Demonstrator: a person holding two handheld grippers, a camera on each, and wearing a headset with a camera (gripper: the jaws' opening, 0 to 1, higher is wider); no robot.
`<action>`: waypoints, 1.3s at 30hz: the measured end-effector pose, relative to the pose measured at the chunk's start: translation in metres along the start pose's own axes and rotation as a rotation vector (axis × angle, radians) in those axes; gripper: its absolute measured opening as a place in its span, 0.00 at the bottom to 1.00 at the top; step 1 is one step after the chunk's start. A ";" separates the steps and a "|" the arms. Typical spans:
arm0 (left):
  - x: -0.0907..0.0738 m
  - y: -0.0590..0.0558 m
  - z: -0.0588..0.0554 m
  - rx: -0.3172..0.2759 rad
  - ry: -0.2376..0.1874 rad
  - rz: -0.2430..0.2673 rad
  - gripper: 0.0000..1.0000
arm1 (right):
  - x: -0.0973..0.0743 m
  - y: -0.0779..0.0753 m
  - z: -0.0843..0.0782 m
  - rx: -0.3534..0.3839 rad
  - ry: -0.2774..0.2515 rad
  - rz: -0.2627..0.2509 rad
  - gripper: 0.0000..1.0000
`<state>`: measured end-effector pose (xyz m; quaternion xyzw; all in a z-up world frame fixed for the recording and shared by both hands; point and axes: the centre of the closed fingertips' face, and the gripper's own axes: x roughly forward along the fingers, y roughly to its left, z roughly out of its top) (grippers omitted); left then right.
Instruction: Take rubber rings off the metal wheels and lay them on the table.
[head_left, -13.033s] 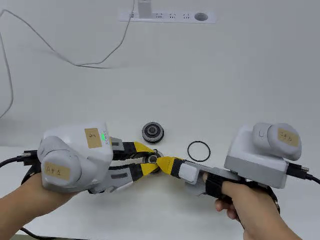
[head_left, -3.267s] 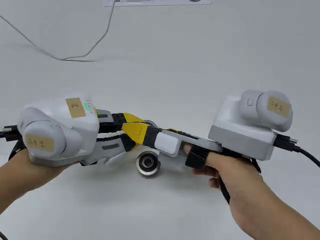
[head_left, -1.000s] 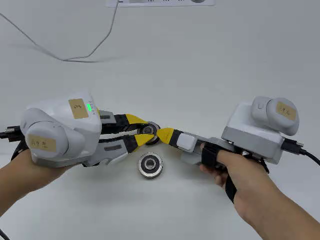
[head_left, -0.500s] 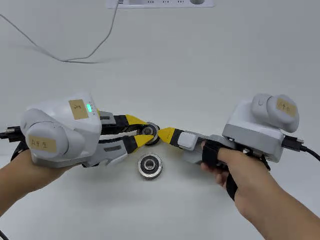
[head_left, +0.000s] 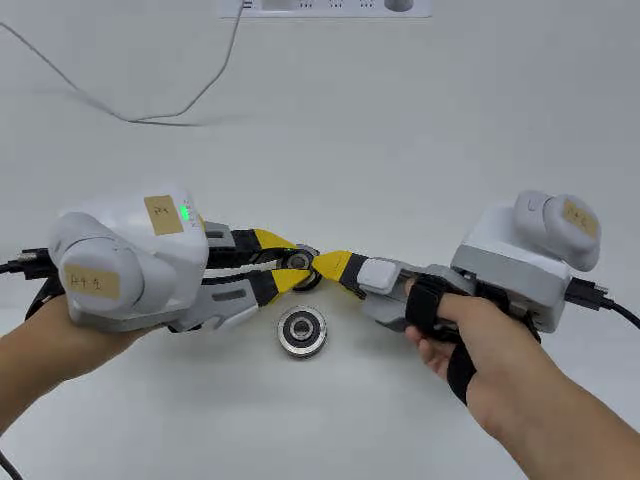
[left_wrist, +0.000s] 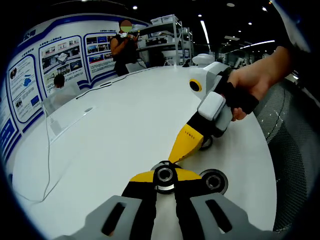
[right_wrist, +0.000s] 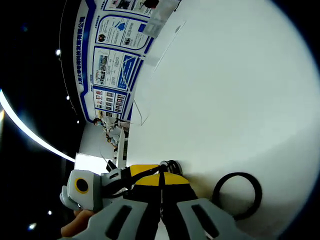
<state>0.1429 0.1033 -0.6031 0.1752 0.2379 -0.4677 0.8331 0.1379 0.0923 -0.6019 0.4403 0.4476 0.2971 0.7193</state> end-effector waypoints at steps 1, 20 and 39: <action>0.000 0.000 0.000 0.000 -0.001 -0.001 0.13 | 0.000 0.001 0.000 -0.001 0.001 0.001 0.00; 0.000 -0.001 0.001 -0.004 -0.013 -0.004 0.13 | 0.001 0.009 -0.002 -0.033 0.014 0.046 0.00; -0.001 -0.002 0.002 -0.001 -0.019 -0.002 0.13 | -0.001 0.015 -0.004 -0.033 0.031 0.085 0.00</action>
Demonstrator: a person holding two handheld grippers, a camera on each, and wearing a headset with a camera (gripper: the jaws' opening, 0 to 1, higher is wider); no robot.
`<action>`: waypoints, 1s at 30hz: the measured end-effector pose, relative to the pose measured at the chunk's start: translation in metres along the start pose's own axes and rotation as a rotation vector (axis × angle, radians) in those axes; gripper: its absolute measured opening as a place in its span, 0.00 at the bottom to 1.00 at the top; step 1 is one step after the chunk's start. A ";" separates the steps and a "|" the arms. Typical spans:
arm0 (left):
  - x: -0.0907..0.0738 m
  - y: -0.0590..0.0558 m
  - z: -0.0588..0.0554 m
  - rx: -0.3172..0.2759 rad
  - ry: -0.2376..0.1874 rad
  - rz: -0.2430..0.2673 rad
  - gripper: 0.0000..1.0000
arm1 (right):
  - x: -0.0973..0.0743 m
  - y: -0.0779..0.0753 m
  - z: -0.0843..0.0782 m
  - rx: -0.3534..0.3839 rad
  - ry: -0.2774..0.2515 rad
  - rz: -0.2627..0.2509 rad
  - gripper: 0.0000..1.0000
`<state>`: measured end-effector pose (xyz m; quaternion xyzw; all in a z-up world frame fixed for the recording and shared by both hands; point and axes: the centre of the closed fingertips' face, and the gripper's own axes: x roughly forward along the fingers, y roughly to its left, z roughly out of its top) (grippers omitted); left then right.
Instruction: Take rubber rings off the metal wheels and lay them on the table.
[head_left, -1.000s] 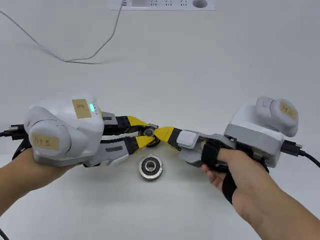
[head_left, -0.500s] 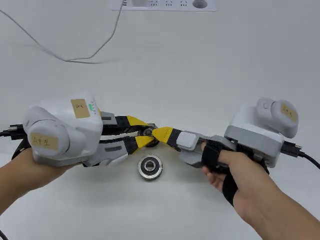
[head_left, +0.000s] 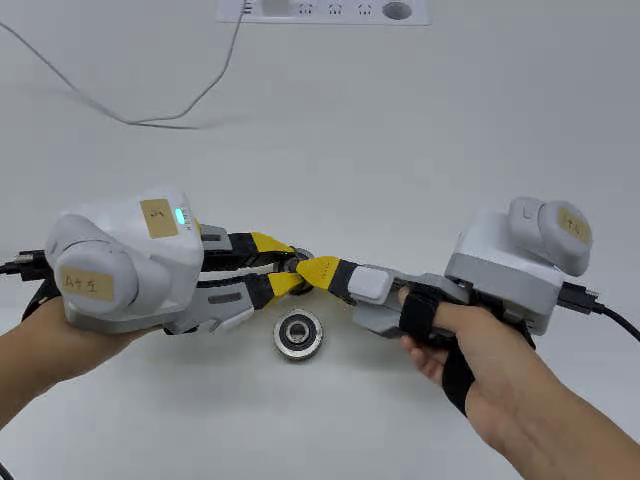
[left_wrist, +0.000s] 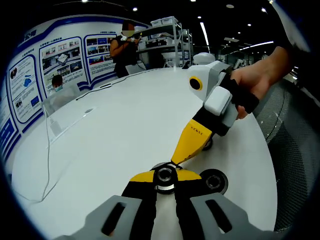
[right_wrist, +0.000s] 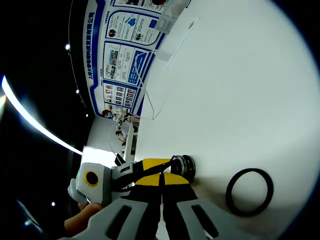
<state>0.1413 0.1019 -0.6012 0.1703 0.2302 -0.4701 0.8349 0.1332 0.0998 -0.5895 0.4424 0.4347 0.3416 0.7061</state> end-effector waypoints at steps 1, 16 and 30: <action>0.000 0.000 0.000 0.000 -0.002 0.001 0.13 | 0.000 -0.001 0.001 0.019 -0.005 0.004 0.00; 0.001 -0.002 0.006 0.032 0.029 -0.013 0.14 | 0.001 -0.009 0.005 0.039 -0.026 -0.050 0.01; -0.005 0.004 0.007 0.032 0.034 -0.016 0.16 | 0.002 -0.013 0.008 0.041 -0.039 -0.078 0.01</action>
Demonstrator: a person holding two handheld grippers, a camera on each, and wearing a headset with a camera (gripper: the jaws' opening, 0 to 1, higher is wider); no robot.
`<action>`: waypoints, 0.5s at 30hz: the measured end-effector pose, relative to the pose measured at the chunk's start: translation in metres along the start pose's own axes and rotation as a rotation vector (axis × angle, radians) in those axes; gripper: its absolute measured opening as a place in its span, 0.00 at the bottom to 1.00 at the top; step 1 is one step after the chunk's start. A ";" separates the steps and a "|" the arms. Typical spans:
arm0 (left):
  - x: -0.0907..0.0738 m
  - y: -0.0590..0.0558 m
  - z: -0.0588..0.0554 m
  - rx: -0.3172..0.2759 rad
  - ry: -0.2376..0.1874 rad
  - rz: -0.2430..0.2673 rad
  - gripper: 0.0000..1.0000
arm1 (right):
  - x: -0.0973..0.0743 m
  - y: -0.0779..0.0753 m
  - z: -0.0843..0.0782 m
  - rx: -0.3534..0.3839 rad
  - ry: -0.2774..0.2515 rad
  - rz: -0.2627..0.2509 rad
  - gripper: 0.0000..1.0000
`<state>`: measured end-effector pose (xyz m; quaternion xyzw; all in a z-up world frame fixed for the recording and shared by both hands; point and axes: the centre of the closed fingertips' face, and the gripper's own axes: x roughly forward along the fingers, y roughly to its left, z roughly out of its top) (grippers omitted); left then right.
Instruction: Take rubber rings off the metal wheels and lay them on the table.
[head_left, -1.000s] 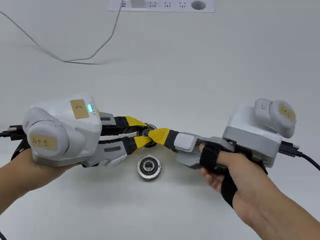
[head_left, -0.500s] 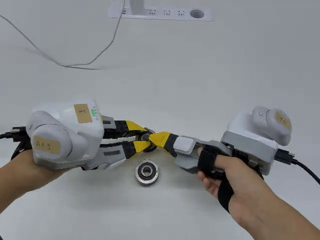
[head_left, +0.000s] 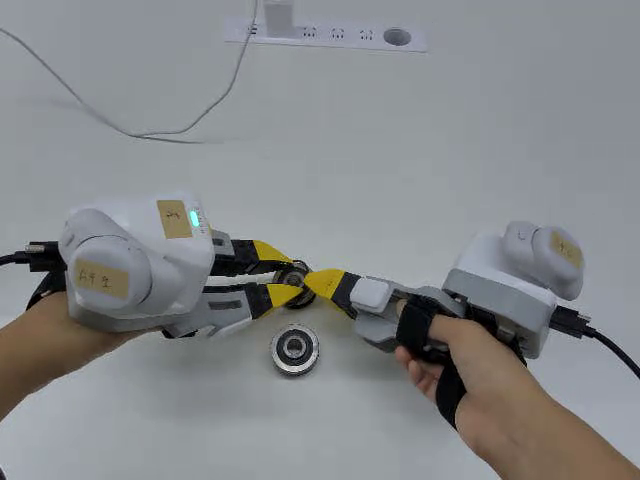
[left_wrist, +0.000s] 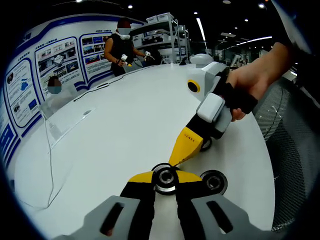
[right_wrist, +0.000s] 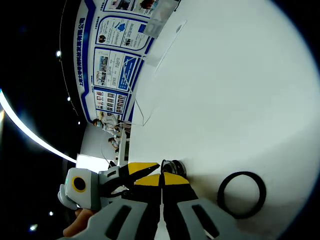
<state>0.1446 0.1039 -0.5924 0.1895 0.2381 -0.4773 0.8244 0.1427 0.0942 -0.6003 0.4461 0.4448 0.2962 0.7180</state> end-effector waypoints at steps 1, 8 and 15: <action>-0.001 0.000 0.001 -0.001 -0.006 0.001 0.17 | 0.000 -0.001 0.001 -0.002 -0.001 -0.003 0.01; -0.014 0.008 0.005 -0.014 -0.016 0.034 0.19 | 0.003 -0.001 0.002 -0.001 -0.002 -0.012 0.01; -0.030 0.019 0.010 -0.066 -0.052 0.094 0.20 | 0.009 0.003 0.000 -0.020 0.004 -0.006 0.01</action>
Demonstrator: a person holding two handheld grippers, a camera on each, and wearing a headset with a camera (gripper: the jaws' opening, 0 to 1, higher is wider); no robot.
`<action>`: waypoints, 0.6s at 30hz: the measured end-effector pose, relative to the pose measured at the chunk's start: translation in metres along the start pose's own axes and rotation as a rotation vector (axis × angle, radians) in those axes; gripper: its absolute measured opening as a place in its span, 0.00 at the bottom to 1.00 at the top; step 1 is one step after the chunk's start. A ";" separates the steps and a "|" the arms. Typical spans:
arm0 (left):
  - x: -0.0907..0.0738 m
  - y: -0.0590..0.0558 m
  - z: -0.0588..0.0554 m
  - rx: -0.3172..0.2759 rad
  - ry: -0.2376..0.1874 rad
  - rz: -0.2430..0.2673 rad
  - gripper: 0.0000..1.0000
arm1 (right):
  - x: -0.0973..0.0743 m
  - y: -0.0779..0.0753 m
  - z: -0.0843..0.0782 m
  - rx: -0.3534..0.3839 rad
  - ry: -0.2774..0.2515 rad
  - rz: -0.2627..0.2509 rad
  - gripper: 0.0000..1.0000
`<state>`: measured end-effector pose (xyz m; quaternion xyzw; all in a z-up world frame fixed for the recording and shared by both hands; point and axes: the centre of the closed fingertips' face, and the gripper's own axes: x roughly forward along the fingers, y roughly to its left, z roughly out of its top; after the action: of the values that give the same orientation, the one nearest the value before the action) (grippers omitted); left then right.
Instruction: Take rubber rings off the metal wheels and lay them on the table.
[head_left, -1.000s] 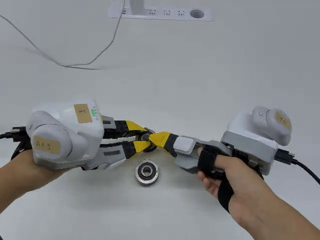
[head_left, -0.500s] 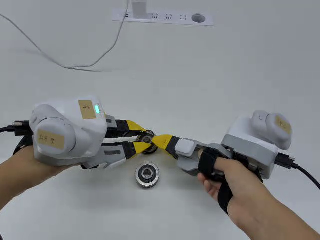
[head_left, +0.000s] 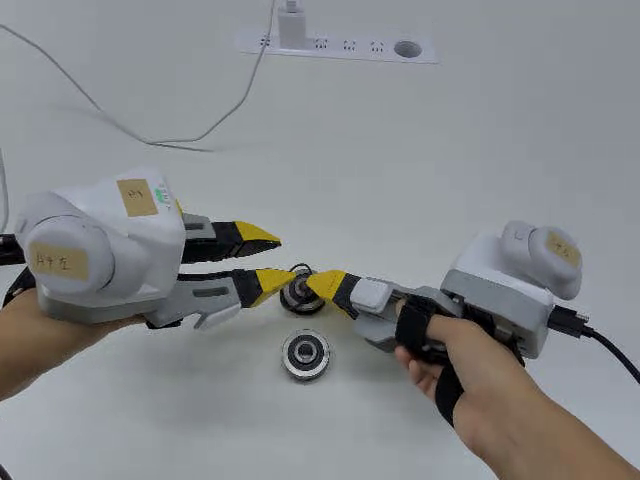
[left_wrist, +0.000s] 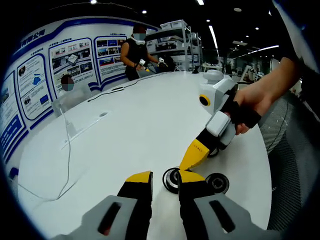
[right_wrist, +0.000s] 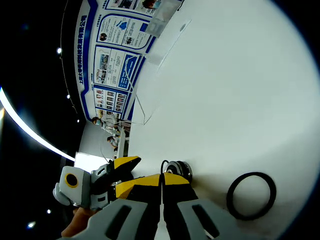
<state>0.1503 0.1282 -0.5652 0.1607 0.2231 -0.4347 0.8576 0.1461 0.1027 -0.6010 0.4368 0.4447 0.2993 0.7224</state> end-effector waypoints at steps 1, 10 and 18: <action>-0.001 0.001 0.000 -0.001 0.000 0.003 0.20 | 0.000 0.001 0.000 -0.001 0.001 0.003 0.01; -0.007 0.002 0.001 -0.015 -0.009 0.022 0.20 | -0.002 0.020 0.008 0.014 -0.041 0.062 0.01; -0.007 0.000 0.008 -0.017 -0.027 0.022 0.23 | -0.025 0.020 0.017 0.013 -0.080 0.054 0.01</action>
<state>0.1488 0.1290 -0.5550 0.1499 0.2134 -0.4256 0.8665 0.1502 0.0846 -0.5699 0.4650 0.4055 0.2983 0.7282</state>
